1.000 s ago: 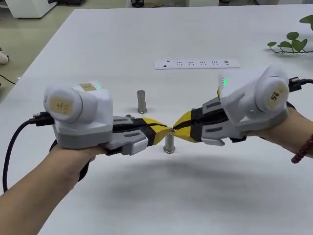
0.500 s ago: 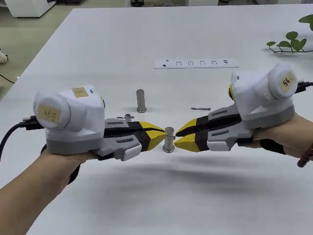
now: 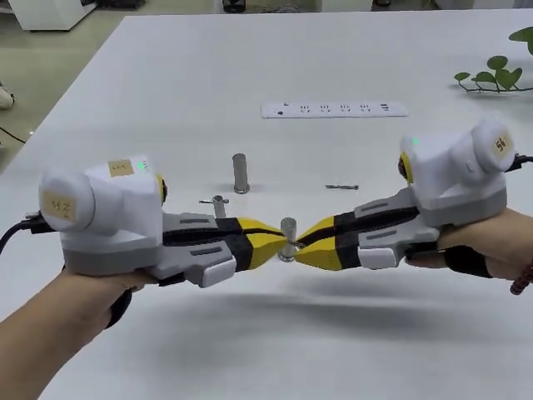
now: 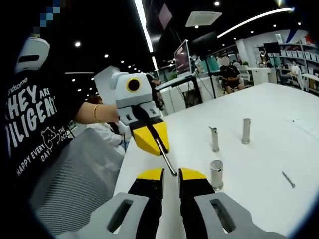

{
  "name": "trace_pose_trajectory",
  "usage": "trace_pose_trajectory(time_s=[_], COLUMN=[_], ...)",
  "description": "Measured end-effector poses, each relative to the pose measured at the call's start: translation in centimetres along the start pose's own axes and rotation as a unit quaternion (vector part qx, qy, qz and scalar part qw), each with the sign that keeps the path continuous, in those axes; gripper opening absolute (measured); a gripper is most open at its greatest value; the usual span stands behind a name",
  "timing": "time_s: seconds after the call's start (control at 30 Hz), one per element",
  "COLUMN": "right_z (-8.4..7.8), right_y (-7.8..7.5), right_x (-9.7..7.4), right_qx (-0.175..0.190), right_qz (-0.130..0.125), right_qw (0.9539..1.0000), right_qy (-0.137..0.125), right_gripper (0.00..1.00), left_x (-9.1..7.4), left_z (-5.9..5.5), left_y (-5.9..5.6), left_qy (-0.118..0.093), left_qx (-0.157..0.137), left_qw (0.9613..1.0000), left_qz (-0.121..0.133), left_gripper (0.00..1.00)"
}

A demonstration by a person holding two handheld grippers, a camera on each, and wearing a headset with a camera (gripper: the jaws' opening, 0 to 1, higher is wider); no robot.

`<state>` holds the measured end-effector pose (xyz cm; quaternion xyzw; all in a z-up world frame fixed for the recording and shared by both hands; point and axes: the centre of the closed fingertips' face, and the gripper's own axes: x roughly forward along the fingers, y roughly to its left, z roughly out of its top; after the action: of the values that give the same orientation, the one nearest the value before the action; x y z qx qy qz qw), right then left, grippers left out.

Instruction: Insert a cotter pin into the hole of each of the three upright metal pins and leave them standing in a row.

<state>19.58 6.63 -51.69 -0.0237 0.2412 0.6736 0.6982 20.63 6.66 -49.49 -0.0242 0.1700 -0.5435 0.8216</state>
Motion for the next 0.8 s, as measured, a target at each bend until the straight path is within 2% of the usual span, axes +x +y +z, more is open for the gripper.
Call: trace_pose_trajectory(time_s=[0.13, 0.33, 0.53, 0.7, 0.8], right_z=[0.05, 0.19, -0.19, -0.46, -0.65], right_y=[0.25, 0.17, 0.44, 0.63, 0.99], right_x=[0.10, -0.04, -0.11, -0.15, -0.03], right_qx=[-0.004, -0.005, -0.045, -0.083, -0.096], right_qz=[0.006, 0.006, 0.007, 0.006, 0.012], right_qw=[1.0000, 1.0000, 0.9988, 0.9957, 0.9940], right_qy=[0.000, -0.002, 0.016, 0.039, 0.051], right_gripper=[0.03, 0.00, 0.00, 0.00, 0.00], left_x=[-0.03, -0.12, 0.02, 0.08, 0.20], left_z=[0.17, 0.10, -0.29, -0.40, -0.28], left_y=[-0.29, -0.33, -0.53, -0.76, -0.70], left_qy=[-0.012, -0.019, -0.017, -0.016, -0.014], left_qx=[-0.016, -0.034, -0.047, -0.047, -0.028], left_qw=[0.9998, 0.9992, 0.9987, 0.9986, 0.9995], left_qz=[-0.008, -0.010, -0.013, -0.018, -0.009], left_gripper=[0.00, 0.00, 0.00, 0.00, 0.01])
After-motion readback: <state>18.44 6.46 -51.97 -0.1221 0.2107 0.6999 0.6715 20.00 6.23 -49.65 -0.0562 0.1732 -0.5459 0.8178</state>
